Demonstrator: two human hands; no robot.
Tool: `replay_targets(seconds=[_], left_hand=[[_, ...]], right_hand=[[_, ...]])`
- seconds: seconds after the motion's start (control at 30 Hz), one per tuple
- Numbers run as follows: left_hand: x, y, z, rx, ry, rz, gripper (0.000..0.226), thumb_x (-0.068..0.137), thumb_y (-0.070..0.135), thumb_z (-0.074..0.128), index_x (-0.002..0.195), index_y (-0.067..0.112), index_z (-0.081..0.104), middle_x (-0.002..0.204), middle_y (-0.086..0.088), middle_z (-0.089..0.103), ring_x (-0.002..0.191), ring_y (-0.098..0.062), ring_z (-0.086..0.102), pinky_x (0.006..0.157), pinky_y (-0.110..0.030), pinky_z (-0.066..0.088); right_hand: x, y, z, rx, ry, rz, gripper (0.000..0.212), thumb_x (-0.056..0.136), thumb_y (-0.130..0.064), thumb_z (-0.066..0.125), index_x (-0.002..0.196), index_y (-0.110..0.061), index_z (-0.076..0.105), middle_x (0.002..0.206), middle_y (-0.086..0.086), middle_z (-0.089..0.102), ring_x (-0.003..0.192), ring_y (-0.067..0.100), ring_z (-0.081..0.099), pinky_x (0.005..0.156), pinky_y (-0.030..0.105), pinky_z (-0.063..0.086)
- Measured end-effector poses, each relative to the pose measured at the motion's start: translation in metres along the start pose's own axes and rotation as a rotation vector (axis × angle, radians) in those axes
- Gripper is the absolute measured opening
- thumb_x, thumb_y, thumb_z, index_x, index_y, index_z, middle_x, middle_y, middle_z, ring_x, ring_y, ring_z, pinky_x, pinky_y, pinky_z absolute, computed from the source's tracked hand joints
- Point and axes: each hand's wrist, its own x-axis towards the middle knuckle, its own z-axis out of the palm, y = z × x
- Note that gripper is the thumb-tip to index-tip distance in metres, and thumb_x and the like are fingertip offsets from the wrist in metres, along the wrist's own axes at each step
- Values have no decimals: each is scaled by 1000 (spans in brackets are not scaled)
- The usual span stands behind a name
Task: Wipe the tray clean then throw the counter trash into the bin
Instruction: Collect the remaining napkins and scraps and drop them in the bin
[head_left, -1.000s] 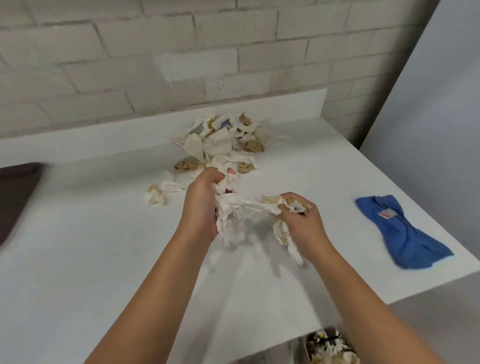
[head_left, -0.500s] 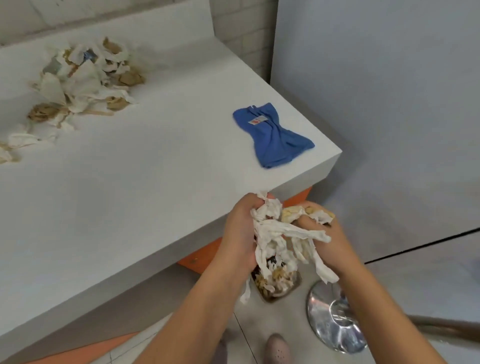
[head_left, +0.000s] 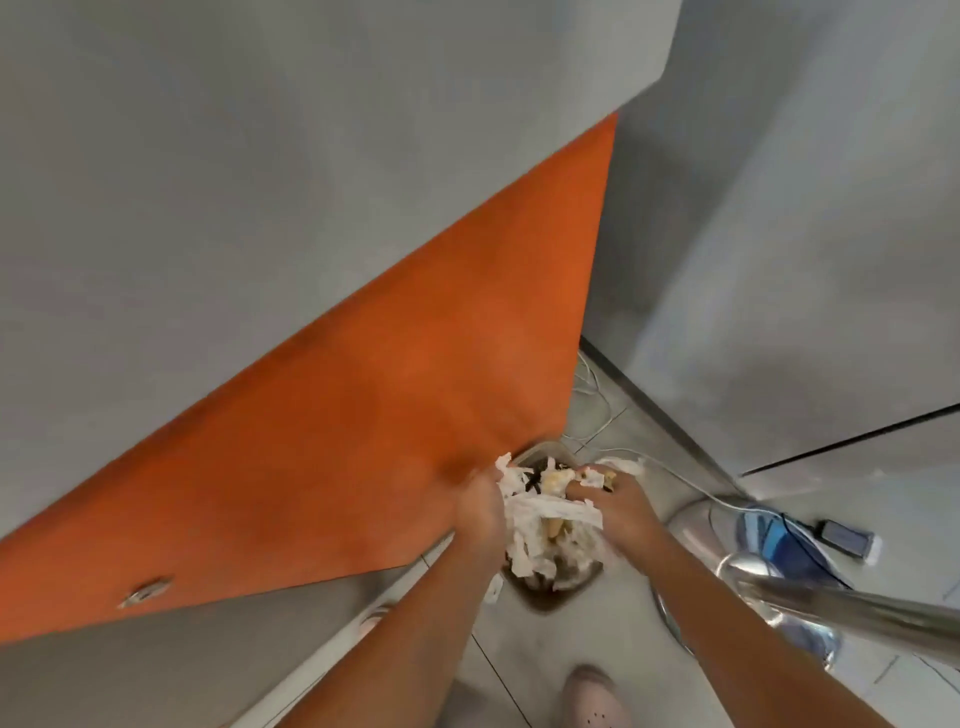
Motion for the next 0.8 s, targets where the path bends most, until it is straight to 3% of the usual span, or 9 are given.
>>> replay_targets(seconds=[0.07,0.13,0.2,0.3,0.37,0.47,0.57,0.67,0.8], left_hand=[[41,-21,9,155,-14,89,10,92,21,47,91,15,55,102,-8,54,93,-23,50,89,-37,47],[72,-40,20,202,-24,178,14,95,17,42,102,13,53,101,-7,52,98,-23,48,87,-33,45],[97,-60,25,290,-62,288,30,95,7,38,122,8,50,114,-8,46,111,-24,43,91,-33,38],[135,-94,14,871,-147,664,47,90,-2,39,136,10,40,129,-8,32,124,-24,35,103,-26,28],[154,-112,5,1268,-245,780,62,84,-6,46,141,16,32,132,-6,30,124,-22,36,103,-23,33],[171,-125,3,1656,-277,819,72,82,-4,54,144,17,26,141,-4,28,130,-20,34,107,-31,38],[175,-119,13,1918,-218,942,57,84,1,57,137,12,38,138,-6,40,131,-22,35,111,-33,32],[166,-105,21,1990,-158,913,50,85,4,58,131,14,42,130,-7,50,123,-27,38,102,-39,36],[135,-76,16,1793,-210,811,51,88,15,57,136,21,42,133,-5,46,125,-27,34,102,-38,35]], right_hand=[[40,42,9,-153,6,-48,17,79,-2,69,84,-19,69,80,0,69,81,18,64,64,11,48],[74,79,18,-386,33,-90,25,80,-9,67,102,-20,69,97,2,70,96,19,64,80,22,47],[95,103,26,-555,18,-104,34,82,-12,64,115,-21,63,108,2,63,104,19,58,86,25,42],[108,129,38,-769,-3,-196,58,86,-33,60,139,-21,39,136,9,41,128,27,40,103,34,34],[110,145,43,-926,-85,-221,73,92,-45,45,150,-17,10,153,10,18,141,30,19,113,42,22],[109,167,51,-1296,-193,-284,80,97,-44,33,147,-5,-16,157,19,-10,145,35,-5,119,49,3],[114,173,52,-1430,-222,-239,85,97,-46,34,141,2,-22,155,25,-12,144,39,-7,118,51,5],[108,152,55,-1482,-231,-237,73,99,-34,33,147,4,-7,155,26,-1,144,40,2,119,48,9],[90,109,45,-1247,-233,-159,80,95,-33,46,149,-2,-4,157,17,6,145,31,9,118,40,14]])
